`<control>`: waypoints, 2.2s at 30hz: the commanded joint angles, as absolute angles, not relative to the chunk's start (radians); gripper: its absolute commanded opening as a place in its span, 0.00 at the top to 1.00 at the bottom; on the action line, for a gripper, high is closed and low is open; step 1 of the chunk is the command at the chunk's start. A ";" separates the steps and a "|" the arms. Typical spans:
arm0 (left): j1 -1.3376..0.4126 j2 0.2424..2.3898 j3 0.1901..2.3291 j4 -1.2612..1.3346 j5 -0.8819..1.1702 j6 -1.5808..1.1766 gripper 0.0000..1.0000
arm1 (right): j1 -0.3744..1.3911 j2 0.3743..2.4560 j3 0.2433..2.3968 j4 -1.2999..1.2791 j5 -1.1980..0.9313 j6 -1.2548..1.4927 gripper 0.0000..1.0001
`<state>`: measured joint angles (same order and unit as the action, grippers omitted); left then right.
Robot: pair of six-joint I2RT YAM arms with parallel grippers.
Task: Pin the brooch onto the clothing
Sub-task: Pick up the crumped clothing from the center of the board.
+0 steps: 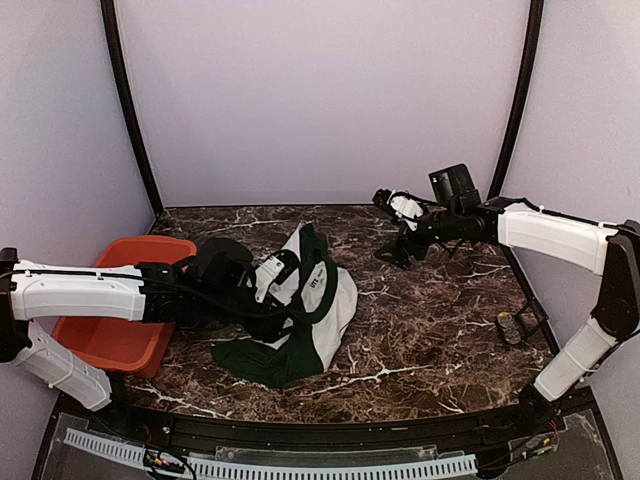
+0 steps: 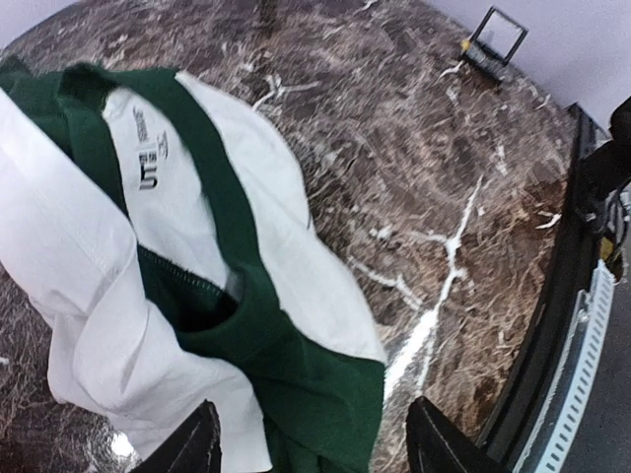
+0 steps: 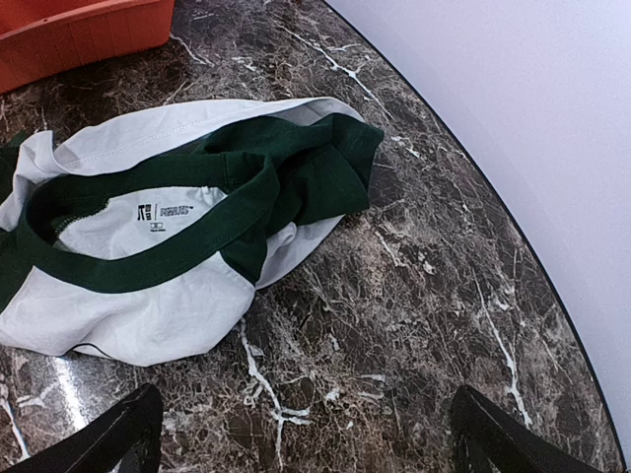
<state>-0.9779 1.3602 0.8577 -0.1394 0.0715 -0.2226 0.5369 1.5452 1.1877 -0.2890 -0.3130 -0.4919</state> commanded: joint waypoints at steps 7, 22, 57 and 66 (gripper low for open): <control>-0.979 1.538 0.978 -0.263 0.285 -0.221 0.39 | 0.570 1.568 1.243 -0.308 -0.276 -0.486 0.01; -0.967 1.593 1.004 -0.342 0.073 -0.249 0.40 | 0.581 1.577 1.234 -0.321 -0.271 -0.496 0.01; -0.987 1.444 1.089 -0.750 0.094 0.206 0.99 | 0.606 1.981 1.642 -0.515 -0.696 -0.988 0.01; -1.005 1.521 1.077 -0.817 -0.069 0.192 0.99 | 0.604 2.232 1.924 -0.658 -0.836 -1.003 0.01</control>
